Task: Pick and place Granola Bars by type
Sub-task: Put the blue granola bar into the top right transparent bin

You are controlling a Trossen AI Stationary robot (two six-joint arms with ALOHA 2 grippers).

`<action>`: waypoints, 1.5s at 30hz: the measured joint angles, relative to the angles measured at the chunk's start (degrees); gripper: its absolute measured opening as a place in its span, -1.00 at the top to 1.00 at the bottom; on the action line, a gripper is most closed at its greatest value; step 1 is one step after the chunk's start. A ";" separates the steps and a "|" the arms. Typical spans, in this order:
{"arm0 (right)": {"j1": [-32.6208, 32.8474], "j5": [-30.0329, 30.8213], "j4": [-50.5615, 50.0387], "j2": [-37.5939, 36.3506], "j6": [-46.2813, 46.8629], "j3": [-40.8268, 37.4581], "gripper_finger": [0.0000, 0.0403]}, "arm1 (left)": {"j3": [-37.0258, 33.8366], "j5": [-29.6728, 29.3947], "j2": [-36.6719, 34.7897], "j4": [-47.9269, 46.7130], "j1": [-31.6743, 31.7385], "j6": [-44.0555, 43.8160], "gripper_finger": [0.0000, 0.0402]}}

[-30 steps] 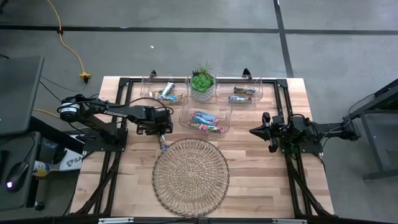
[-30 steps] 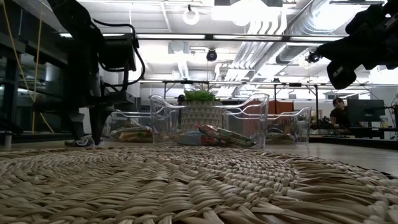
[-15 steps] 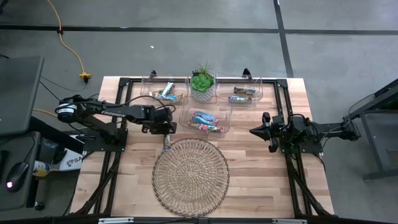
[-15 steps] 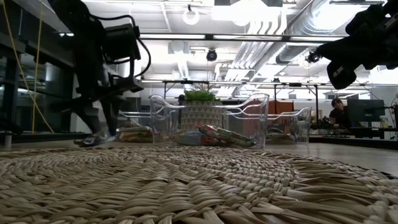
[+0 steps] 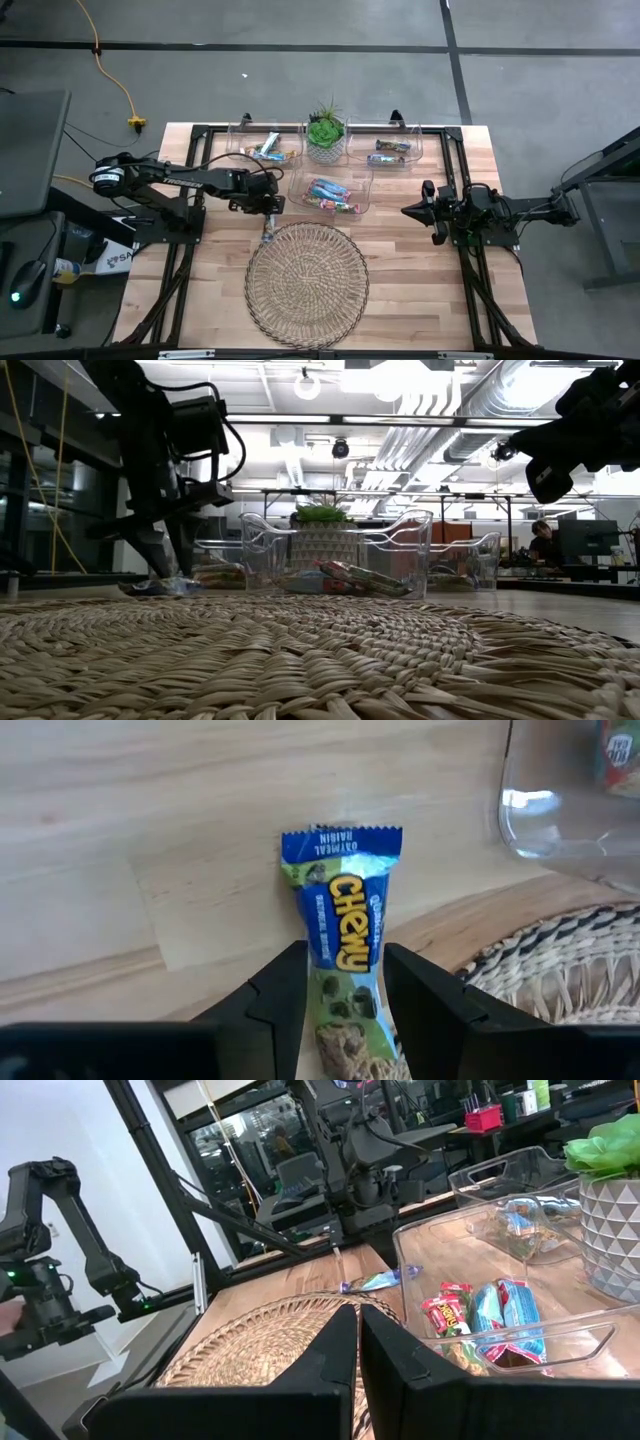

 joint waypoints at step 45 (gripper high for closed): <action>0.01 0.02 0.42 0.02 0.00 -0.02 1.00 | -0.20 3.11 3.13 5.28 -0.02 4.91 0.71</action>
